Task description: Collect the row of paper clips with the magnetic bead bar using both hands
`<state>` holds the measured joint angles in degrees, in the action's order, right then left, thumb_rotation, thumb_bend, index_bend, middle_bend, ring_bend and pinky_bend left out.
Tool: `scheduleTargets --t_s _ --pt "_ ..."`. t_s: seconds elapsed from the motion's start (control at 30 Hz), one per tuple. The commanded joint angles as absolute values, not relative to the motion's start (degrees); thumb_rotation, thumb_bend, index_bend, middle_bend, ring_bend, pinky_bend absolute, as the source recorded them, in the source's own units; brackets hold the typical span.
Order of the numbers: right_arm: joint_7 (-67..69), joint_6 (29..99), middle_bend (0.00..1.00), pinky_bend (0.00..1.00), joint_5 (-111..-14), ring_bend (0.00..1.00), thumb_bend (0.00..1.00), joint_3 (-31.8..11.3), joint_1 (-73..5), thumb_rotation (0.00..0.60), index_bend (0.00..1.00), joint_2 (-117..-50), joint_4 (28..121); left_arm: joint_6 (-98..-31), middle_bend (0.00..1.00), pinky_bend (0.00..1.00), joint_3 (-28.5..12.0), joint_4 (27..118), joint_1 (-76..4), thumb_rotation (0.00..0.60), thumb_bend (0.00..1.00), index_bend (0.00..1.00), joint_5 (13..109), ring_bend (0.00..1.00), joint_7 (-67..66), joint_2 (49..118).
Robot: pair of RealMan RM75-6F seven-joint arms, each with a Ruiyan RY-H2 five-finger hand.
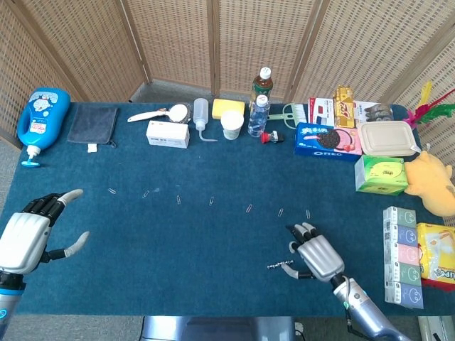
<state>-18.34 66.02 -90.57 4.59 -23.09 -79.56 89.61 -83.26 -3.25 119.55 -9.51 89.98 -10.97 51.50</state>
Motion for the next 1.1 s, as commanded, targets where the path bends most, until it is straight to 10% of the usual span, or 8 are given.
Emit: scheduleTargets --t_s 0.03,0.4,0.87,1.1 --pt "-16.7 68.2 0.13 0.15 -90.7 0.13 0.39 2.4 -23.3 0.000 0.41 -77.7 91.0 -83.8 0.26 0.27 -2.9 119.5 -9.0 0.285 0.51 0.16 90.2 0.23 -10.9 51.5" --pt "-8.7 74.0 0.05 0.21 -86.5 0.14 0.38 -2.9 -21.4 0.059 0.00 -71.6 96.4 -85.6 0.26 0.27 -0.5 116.8 -6.3 0.297 0.50 0.17 91.3 0.24 -9.5 53.5" --pt "-15.3 77.4 0.04 0.32 -87.7 0.07 0.35 1.1 -16.2 0.378 0.00 -68.1 97.7 -87.6 0.26 0.27 -0.9 113.8 -5.5 0.302 0.50 0.18 92.6 0.25 -8.2 55.2" --pt "-21.2 73.8 0.16 0.51 -89.2 0.30 0.35 3.1 -16.8 0.423 0.00 -67.7 100.4 -87.8 0.26 0.27 -2.0 114.5 -6.2 0.304 0.50 0.18 92.9 0.25 -8.3 54.2"
